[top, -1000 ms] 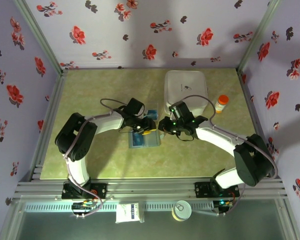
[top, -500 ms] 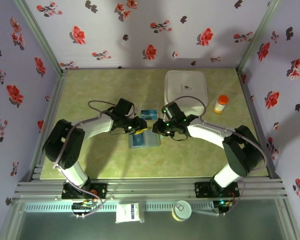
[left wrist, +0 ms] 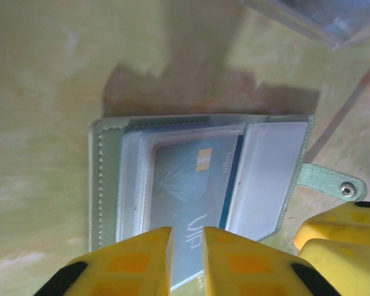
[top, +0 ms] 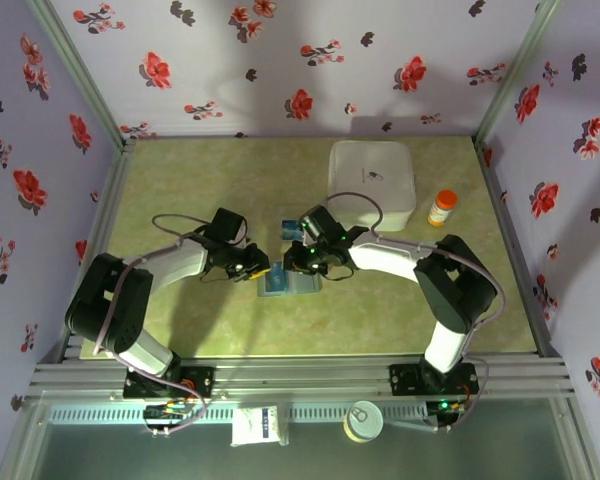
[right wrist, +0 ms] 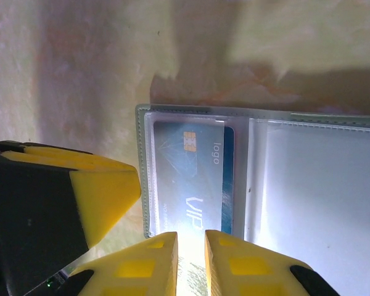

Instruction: Take the credit cards out of the card holder

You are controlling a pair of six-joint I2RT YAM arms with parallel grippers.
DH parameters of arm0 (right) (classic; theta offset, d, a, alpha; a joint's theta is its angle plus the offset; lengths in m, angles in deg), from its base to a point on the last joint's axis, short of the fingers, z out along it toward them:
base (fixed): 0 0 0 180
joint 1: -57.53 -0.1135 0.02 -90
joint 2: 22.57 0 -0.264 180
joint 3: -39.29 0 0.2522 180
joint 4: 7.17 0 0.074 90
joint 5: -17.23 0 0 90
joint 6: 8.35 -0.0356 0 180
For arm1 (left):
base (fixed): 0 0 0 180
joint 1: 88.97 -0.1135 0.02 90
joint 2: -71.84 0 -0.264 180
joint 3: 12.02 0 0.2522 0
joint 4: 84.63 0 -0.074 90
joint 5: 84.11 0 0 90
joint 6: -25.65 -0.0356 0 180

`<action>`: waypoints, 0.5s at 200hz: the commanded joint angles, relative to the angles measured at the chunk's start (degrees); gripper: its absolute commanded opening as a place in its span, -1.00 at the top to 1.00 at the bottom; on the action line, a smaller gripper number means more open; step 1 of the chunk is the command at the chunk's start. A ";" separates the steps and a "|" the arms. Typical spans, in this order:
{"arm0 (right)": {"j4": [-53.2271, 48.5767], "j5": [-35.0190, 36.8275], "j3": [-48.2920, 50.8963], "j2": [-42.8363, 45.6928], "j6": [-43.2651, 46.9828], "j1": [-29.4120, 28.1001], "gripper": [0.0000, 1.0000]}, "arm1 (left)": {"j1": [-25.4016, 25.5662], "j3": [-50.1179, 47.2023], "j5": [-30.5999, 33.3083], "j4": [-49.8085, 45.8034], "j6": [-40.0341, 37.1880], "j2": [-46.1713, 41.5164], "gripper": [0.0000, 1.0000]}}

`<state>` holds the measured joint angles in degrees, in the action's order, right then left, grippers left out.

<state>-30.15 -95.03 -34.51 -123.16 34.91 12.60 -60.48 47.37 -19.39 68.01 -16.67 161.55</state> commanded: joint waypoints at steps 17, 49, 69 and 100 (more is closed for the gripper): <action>0.90 -1.62 -2.10 -1.95 -0.89 -0.59 0.60 | -0.27 -1.25 -0.29 0.77 -1.38 1.94 0.75; 1.39 -2.56 -2.86 -3.58 -1.07 -0.88 0.60 | -0.52 -1.50 0.98 -0.07 -2.57 2.81 0.84; 1.48 -3.00 -3.42 -4.48 -1.08 -0.96 0.59 | -0.68 -1.59 1.83 -0.50 -3.03 2.75 0.86; 1.48 -3.29 -3.97 -5.61 -0.98 -1.06 0.58 | -0.80 -1.59 2.45 -1.16 -3.47 2.75 0.88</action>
<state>-29.05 -97.13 -36.95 -127.62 34.51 11.99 -60.81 46.56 -18.27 68.25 -18.26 163.63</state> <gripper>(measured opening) 0.208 0.064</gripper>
